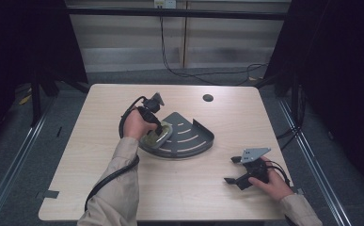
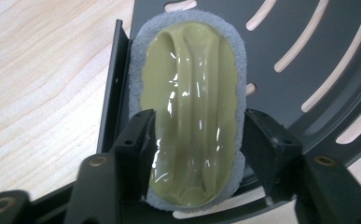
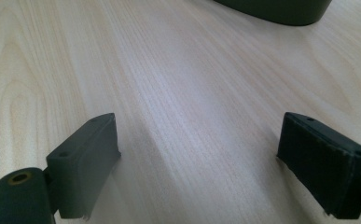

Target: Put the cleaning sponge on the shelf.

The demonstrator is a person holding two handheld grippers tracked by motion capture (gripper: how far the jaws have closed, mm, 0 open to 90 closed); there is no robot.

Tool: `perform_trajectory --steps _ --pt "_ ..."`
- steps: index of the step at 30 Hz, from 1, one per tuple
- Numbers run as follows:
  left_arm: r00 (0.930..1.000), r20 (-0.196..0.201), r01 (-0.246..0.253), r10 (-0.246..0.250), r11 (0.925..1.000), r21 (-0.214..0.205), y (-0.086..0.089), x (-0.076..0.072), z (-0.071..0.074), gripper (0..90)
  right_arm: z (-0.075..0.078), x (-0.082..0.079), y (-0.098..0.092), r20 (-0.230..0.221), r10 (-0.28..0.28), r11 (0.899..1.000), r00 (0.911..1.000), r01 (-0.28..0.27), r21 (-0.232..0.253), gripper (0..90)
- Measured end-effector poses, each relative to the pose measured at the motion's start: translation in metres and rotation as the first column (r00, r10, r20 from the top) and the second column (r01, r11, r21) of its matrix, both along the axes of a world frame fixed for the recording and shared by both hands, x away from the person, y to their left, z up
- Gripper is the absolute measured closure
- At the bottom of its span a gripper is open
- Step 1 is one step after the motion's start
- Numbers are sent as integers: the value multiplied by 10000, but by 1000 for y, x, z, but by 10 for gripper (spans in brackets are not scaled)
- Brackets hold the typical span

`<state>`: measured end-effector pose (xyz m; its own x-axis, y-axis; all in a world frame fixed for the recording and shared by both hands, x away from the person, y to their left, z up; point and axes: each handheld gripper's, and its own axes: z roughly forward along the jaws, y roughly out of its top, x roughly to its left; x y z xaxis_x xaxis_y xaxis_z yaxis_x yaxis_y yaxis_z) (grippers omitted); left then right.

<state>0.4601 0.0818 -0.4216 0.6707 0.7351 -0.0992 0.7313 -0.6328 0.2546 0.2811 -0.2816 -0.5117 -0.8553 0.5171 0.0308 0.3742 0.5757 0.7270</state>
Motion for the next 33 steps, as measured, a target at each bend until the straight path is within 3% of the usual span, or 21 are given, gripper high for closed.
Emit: perform_trajectory --steps 15,33 --pt "9993 -216 -302 302 9995 -9 10 -4 6 284 0 0 0 13 8 10000 10000 -8 -8 118" --pt "9984 -348 -452 448 9989 -95 27 -13 17 261 0 0 0 7 -9 10000 10000 9 -2 118"
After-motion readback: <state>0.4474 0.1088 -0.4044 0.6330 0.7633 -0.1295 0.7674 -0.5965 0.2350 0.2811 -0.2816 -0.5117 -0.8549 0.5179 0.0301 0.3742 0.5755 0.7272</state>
